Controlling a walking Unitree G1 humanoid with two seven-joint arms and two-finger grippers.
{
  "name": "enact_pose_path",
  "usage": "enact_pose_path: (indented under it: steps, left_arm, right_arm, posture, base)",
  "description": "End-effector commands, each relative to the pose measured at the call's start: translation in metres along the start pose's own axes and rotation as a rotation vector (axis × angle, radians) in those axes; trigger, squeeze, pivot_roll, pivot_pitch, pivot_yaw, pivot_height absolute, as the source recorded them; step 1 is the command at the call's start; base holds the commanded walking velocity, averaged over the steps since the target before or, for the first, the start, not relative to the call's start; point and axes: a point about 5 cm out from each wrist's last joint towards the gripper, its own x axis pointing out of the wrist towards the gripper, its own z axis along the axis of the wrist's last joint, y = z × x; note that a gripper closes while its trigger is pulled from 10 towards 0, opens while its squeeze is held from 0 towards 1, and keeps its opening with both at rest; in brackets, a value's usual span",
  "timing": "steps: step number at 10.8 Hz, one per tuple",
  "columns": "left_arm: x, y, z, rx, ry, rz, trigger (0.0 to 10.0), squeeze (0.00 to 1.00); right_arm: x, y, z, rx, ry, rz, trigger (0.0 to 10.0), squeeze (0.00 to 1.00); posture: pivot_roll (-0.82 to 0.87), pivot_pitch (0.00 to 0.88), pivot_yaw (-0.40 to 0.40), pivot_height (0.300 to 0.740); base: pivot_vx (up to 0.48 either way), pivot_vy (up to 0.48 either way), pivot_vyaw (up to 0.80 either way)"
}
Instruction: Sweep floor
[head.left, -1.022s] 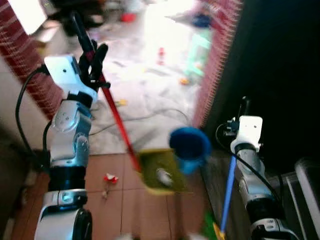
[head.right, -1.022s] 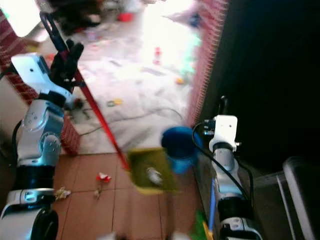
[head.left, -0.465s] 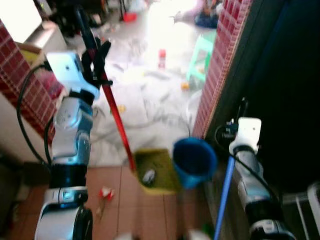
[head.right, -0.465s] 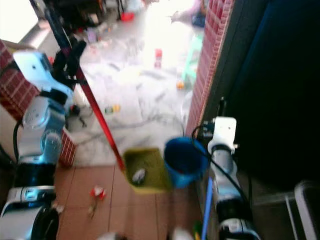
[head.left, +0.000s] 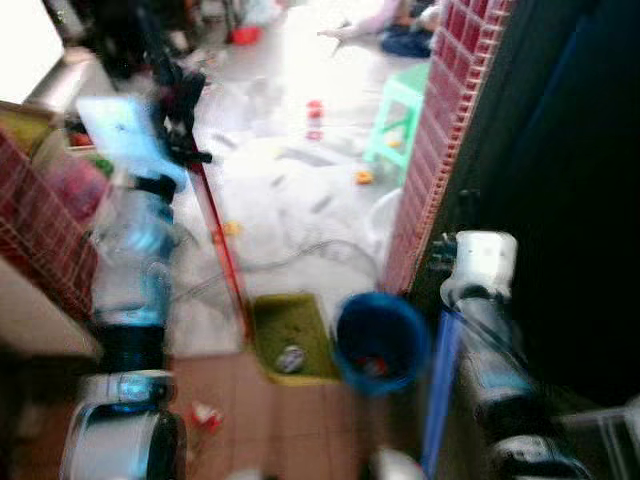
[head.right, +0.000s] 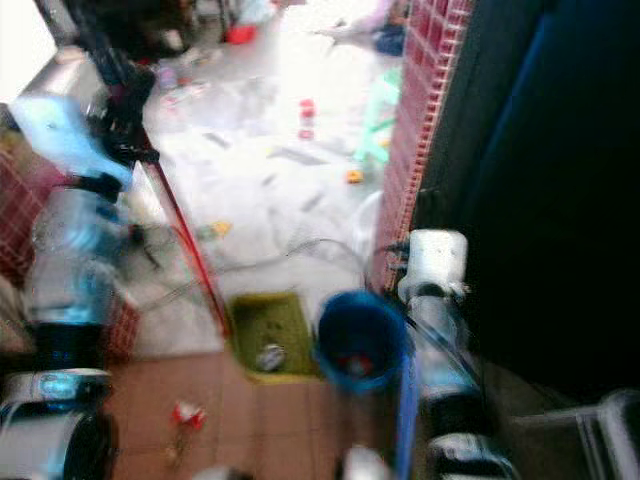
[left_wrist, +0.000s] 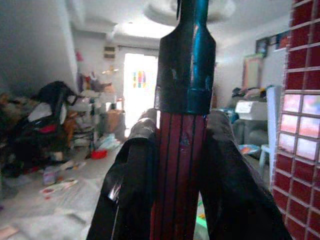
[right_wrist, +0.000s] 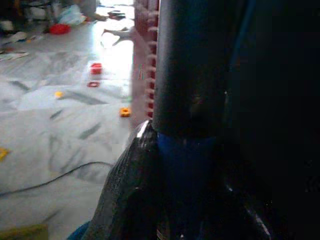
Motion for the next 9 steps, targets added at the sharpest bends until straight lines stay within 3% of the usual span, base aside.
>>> enact_pose_path:
  steps: [1,5,7,9]
  left_arm:
    - [0.003,0.008,0.020,-0.012,-0.095,0.033,10.0,0.00]
    - [0.005,0.016,0.031,0.050,-0.128,0.053,10.0,0.00]
    - [-0.002,0.026,0.033,0.087,-0.121,0.066,10.0,0.00]
    - [0.002,0.026,0.049,0.079,-0.170,0.066,10.0,0.00]
  right_arm:
    - [0.003,0.008,0.011,-0.033,-0.049,0.039,10.0,0.00]
    - [0.006,0.010,0.012,-0.036,-0.050,0.049,10.0,0.00]
    - [0.005,0.010,0.010,-0.041,-0.047,0.052,10.0,0.00]
    - [0.006,0.010,0.009,-0.044,-0.042,0.056,10.0,0.00]
  posture:
    - [-0.03,0.000,0.028,0.740]
    - [-0.02,0.000,0.019,0.740]
    - [-0.02,0.000,0.018,0.740]
    - [-0.01,0.000,0.015,0.740]
  base:
    - [0.000,0.000,0.00]
    - [0.000,0.000,0.00]
    - [0.000,0.000,0.00]
    - [0.000,0.000,0.00]
